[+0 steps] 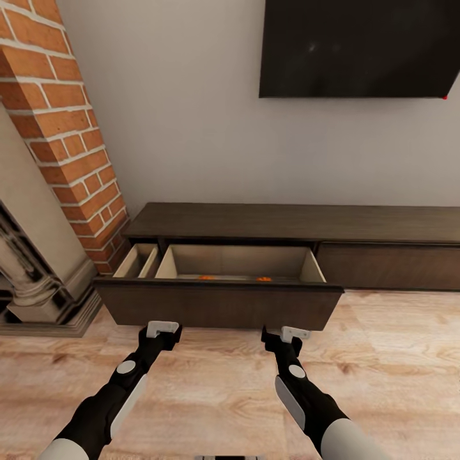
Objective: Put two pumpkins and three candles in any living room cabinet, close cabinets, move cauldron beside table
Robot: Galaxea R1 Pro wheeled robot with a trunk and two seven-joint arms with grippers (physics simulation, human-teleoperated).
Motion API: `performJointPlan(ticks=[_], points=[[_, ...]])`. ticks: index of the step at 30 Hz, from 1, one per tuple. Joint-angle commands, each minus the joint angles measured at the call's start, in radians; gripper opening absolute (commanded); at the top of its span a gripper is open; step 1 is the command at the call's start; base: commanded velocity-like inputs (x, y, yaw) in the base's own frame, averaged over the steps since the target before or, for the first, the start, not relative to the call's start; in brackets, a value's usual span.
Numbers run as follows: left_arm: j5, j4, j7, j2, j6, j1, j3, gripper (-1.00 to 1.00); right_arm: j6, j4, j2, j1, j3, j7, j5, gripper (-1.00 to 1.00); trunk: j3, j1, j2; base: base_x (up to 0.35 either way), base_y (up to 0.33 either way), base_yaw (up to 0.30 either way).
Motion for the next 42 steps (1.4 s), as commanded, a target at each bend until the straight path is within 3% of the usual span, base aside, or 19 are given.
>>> performJointPlan(ticks=[1, 5, 15, 34, 42], points=[[0.009, -0.002, 0.007, 0.001, 0.004, -0.001, -0.005, 1.00, -0.006, 0.000, -0.001, -0.001, 0.007, -0.006, -0.010, 1.00, -0.005, 0.000, -0.001, 0.002, 0.000, 0.000], [0.009, -0.002, 0.007, 0.001, 0.003, -0.001, -0.005, 1.00, -0.006, 0.000, -0.001, -0.001, 0.007, -0.006, -0.010, 1.00, -0.020, 0.002, -0.002, 0.000, 0.000, 0.000], [0.009, -0.002, 0.006, 0.001, 0.004, -0.001, -0.006, 1.00, -0.006, 0.002, -0.001, -0.001, 0.007, -0.006, -0.014, 1.00, -0.020, 0.002, -0.002, 0.011, 0.000, 0.000], [0.001, 0.000, 0.010, 0.001, 0.004, -0.001, -0.006, 1.00, -0.005, 0.002, -0.001, -0.001, 0.007, -0.006, -0.016, 1.00, -0.020, 0.002, -0.002, 0.223, 0.000, 0.000], [0.006, -0.001, 0.015, 0.001, 0.004, -0.001, -0.006, 1.00, -0.005, 0.002, -0.001, -0.001, 0.007, -0.006, -0.018, 1.00, -0.028, 0.003, -0.002, 0.055, 0.000, 0.000]])
